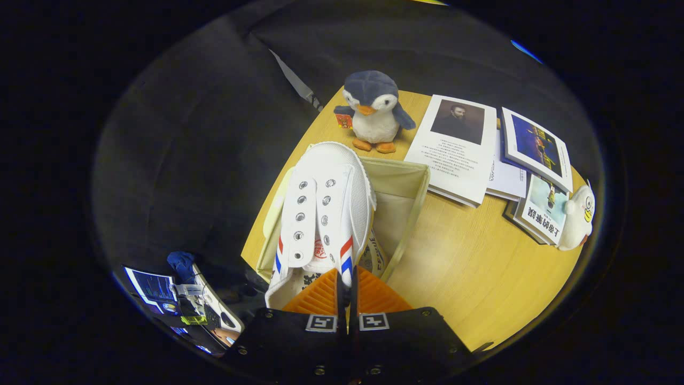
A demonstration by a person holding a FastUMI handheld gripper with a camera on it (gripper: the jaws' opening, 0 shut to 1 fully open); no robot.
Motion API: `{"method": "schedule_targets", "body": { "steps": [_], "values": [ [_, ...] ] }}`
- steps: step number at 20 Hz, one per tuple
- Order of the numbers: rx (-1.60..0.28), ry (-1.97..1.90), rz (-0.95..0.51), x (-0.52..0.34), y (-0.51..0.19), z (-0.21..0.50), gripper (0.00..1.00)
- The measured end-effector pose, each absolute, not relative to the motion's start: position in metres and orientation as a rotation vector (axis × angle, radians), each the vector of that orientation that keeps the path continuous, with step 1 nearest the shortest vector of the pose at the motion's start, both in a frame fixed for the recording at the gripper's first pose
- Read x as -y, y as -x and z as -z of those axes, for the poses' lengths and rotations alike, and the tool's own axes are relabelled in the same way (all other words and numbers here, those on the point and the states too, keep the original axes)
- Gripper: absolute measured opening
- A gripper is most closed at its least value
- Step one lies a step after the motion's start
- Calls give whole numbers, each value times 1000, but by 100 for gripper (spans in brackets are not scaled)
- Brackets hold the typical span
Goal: Open the storage box then place both shoes into the box .Put the left shoe in first, then the right shoe, with the right side of both shoes facing outward in a uniform manner.
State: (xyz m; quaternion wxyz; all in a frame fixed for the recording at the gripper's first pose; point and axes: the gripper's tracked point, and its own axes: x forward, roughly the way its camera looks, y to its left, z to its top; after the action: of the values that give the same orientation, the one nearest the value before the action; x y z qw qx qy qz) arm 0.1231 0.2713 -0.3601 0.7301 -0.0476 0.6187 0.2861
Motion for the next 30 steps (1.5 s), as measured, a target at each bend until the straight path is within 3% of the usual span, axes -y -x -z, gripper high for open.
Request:
{"method": "schedule_targets", "body": {
  "steps": [2, 3, 6, 18, 23, 30],
  "values": [
    [-1364, 103, -648, -280, -124, 363, 2],
    [-1350, 57, -679, -293, -122, 364, 14],
    [-1260, 62, -680, -293, -138, 345, 97],
    [-1038, -41, -561, -197, -142, 273, 98],
    [-790, -59, -399, -121, -154, 220, 98],
    [-302, -69, -155, -28, -156, 124, 98]
  ]
}}
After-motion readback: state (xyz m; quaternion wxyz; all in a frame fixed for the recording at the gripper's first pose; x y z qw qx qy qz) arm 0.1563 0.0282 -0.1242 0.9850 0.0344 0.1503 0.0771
